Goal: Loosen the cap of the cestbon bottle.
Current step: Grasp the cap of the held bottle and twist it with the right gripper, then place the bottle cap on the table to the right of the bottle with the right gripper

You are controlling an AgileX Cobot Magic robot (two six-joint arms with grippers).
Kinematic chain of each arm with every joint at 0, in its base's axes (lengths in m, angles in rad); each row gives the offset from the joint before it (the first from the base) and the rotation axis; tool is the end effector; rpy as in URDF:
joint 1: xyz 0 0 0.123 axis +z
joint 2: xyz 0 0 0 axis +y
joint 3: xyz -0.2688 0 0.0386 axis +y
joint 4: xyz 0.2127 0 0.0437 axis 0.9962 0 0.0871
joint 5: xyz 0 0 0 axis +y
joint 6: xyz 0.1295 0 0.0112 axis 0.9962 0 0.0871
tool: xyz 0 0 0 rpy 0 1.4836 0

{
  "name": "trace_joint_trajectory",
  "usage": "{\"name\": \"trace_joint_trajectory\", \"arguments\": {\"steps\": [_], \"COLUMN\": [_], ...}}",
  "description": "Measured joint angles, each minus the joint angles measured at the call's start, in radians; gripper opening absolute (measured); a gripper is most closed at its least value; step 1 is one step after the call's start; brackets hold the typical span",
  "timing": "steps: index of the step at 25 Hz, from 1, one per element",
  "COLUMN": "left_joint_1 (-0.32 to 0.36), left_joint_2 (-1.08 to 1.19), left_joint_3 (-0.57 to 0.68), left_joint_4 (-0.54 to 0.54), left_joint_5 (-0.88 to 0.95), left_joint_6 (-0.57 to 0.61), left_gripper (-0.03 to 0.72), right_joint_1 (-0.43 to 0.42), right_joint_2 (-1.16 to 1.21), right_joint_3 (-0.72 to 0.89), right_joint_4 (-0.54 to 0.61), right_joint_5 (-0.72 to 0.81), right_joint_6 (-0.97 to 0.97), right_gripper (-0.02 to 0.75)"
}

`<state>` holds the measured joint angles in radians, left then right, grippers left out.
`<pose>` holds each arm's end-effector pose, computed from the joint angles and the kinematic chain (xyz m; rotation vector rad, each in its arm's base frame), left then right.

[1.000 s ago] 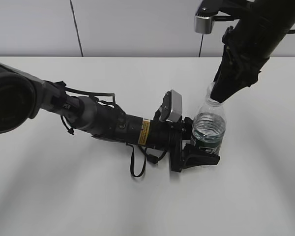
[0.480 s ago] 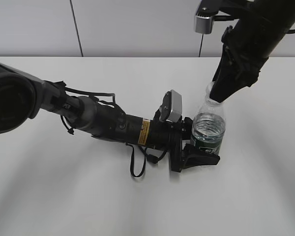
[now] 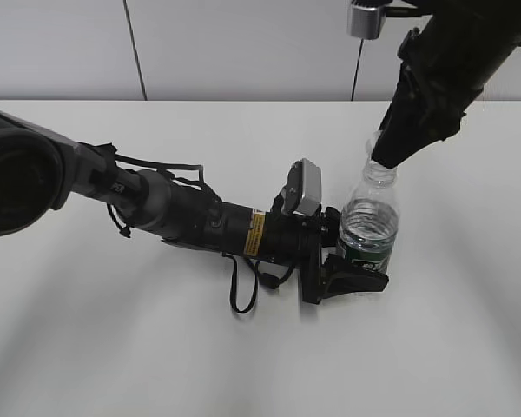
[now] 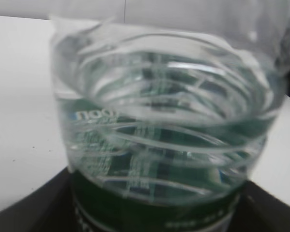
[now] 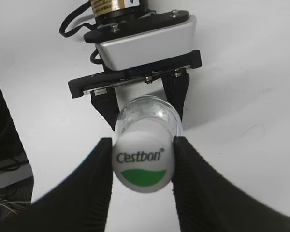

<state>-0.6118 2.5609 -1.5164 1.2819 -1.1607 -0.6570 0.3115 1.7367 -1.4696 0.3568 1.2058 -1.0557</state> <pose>0.3013 -0.3509 0.0533 1.4240 1.3105 -1.2581 0.2957 0.1398 0.2475 -1.6747 2.2733 0.3630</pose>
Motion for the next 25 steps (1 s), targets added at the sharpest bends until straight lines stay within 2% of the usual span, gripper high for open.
{"name": "trace_joint_trajectory", "arguments": {"steps": [8, 25], "left_joint_1": [0.0, 0.0], "left_joint_2": [0.0, 0.0], "left_joint_3": [0.0, 0.0], "left_joint_4": [0.0, 0.0], "left_joint_5": [0.0, 0.0], "left_joint_6": [0.0, 0.0], "left_gripper": [0.536, 0.536], "right_joint_1": [0.0, 0.0], "right_joint_2": [-0.055, -0.08], "right_joint_3": [0.0, 0.0], "right_joint_4": [-0.023, -0.315], "right_joint_5": [-0.004, 0.005], "right_joint_6": [0.174, 0.657], "right_gripper": [0.293, 0.293]}}
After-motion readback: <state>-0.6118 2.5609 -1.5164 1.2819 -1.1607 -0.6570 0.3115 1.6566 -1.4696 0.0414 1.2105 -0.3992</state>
